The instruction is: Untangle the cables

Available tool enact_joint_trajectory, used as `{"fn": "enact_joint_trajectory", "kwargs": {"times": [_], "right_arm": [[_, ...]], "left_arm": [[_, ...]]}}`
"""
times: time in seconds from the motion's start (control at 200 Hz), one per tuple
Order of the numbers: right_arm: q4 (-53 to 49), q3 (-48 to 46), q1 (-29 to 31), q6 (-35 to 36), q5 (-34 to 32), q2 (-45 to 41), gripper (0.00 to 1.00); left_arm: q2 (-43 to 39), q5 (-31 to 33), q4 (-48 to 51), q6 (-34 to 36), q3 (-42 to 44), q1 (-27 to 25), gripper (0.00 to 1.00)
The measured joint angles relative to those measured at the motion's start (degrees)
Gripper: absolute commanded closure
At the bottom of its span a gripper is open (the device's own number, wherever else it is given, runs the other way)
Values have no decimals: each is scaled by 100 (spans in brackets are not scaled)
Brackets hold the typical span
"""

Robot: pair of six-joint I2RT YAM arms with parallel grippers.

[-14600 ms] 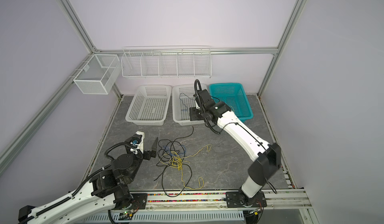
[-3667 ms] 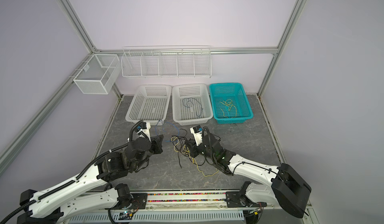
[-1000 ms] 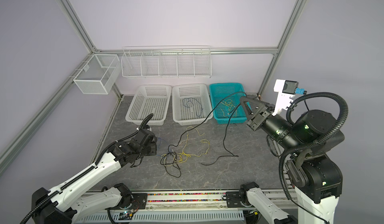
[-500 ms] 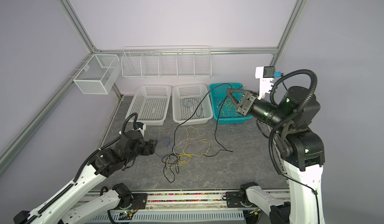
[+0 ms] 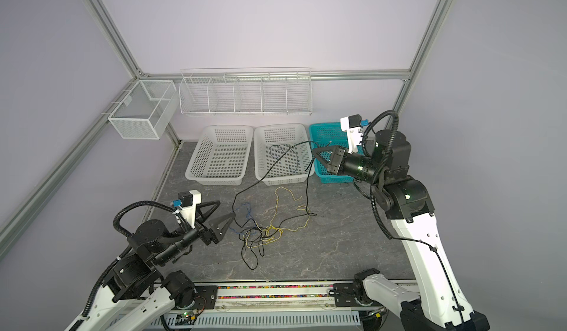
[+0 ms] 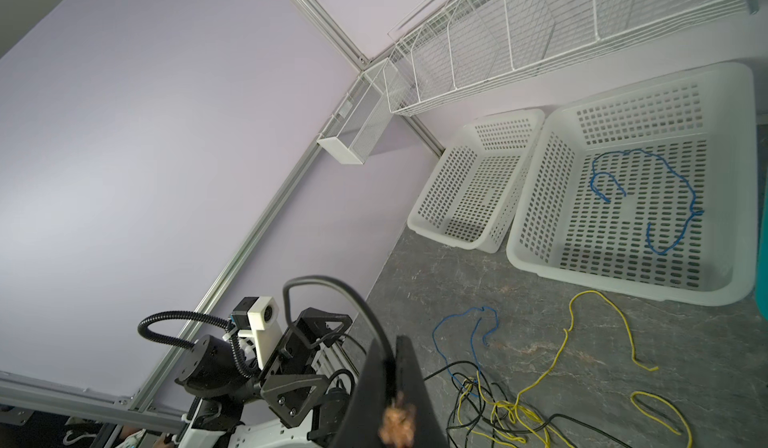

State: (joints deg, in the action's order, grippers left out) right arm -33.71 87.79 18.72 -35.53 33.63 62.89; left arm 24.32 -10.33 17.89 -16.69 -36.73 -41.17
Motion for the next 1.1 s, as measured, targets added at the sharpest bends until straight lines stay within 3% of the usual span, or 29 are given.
{"fn": "enact_joint_trajectory", "kwargs": {"times": [0.13,0.275,0.7,1.1], "right_arm": [[24,-42,343,127,-72,35,94],[61,-44,461,223,-131,33,94],[79,-46,490,407,-72,-63,94],[286,-52,809,417,446,-107,94]], "left_arm": [[269,-610,-367,4,2,-2,10],[494,-793,-350,199,-11,-2,11],[291,651,697,1211,-225,-2,11],[1001,907,529,1440,-225,-2,13]]}}
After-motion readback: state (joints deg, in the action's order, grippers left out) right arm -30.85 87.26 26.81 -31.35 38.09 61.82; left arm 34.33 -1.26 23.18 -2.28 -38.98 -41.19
